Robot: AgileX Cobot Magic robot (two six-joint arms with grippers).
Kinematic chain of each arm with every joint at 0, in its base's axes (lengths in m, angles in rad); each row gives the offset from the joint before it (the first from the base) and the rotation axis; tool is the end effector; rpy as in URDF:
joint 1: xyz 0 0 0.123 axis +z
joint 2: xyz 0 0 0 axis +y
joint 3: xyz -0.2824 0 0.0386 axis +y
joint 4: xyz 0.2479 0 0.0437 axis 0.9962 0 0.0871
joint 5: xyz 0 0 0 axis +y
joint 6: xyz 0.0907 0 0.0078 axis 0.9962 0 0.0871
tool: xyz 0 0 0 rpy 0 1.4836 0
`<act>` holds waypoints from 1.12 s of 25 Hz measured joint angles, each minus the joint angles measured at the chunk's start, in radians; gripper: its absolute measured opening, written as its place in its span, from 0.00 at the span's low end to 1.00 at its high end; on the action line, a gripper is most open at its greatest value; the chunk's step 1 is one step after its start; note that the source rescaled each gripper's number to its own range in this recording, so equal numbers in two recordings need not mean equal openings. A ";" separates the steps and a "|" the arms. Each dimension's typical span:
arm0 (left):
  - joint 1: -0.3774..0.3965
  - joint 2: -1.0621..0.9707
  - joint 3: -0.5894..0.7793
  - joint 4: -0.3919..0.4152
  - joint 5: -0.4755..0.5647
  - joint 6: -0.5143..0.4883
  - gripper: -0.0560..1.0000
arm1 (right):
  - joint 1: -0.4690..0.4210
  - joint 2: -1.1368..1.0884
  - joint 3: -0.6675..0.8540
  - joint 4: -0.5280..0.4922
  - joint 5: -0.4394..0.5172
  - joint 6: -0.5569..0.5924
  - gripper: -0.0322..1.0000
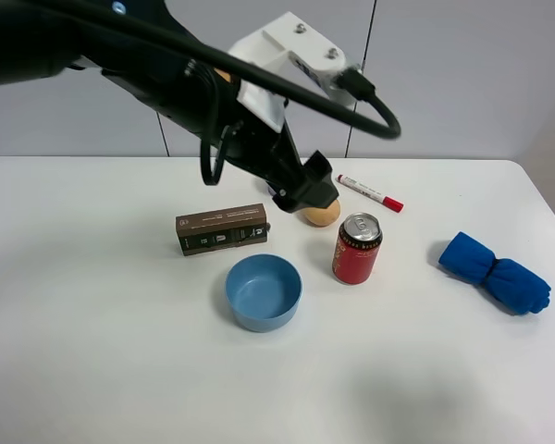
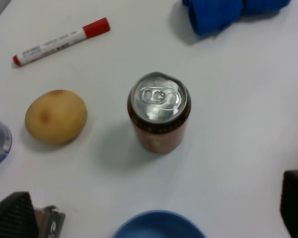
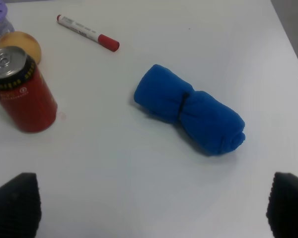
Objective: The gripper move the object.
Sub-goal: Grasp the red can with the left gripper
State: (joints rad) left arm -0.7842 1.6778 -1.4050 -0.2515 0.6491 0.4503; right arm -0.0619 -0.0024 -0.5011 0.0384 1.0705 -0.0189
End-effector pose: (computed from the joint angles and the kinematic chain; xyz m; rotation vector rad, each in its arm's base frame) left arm 0.2596 -0.2784 0.3091 1.2580 2.0699 -0.4294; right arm -0.0056 0.0034 0.2767 0.0420 2.0496 -0.0043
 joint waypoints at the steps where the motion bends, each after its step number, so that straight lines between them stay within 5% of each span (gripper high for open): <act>1: -0.017 0.023 -0.015 0.018 0.000 0.000 1.00 | 0.000 0.000 0.000 0.000 0.000 0.000 1.00; 15: -0.068 0.293 -0.206 0.044 -0.057 -0.003 1.00 | 0.000 0.000 0.000 0.000 0.000 0.000 1.00; 28: -0.077 0.441 -0.221 0.040 -0.156 -0.003 1.00 | 0.000 0.000 0.000 0.000 0.000 0.000 1.00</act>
State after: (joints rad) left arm -0.8612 2.1192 -1.6259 -0.2113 0.4930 0.4472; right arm -0.0619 -0.0024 -0.5011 0.0384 1.0705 -0.0189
